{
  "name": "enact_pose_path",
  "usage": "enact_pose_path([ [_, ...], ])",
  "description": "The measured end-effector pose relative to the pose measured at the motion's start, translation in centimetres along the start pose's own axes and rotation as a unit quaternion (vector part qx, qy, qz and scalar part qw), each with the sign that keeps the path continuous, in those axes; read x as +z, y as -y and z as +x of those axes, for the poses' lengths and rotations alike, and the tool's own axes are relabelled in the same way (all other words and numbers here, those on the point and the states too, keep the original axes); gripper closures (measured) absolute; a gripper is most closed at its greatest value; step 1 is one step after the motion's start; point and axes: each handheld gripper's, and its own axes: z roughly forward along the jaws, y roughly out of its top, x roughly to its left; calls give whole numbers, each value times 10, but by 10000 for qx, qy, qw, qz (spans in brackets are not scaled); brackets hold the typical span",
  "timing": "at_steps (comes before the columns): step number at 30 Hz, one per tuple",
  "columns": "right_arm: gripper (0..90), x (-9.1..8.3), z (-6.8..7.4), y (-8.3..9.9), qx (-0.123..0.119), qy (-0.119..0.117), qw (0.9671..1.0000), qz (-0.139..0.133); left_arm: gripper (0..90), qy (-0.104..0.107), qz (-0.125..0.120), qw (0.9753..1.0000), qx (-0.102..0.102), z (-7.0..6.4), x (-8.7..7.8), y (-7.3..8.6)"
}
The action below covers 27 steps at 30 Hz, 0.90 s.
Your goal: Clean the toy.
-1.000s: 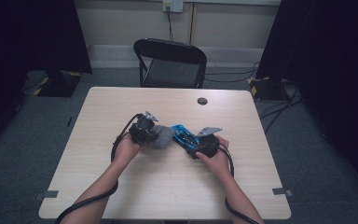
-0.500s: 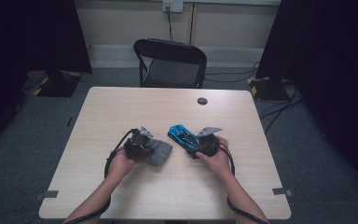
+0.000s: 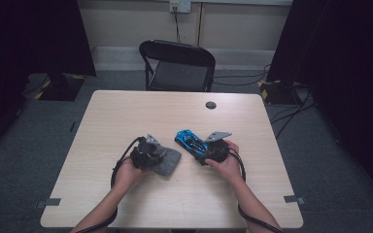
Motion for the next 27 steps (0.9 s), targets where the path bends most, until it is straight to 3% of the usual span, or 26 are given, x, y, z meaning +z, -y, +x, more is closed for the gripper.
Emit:
enact_pose_path([
  [6,216,-8,0,-3,26,-70,9999,-73,691,17,-67,10000,12,1,0,0],
  [9,224,-13,-2,-5,108,-119,9998,-82,550,-19,-155,9999,-59,1,1,0],
  [12,226,-16,-1,-8,95,-66,9999,-95,499,-62,-153,9999,-52,0,0,-1],
  [21,329,-11,0,-33,-101,-81,9998,-134,465,-8,-345,9994,-104,3,-3,-5],
  [27,388,3,-5,-48,-41,-150,9999,-60,474,47,-402,9991,-81,3,-3,-6],
])
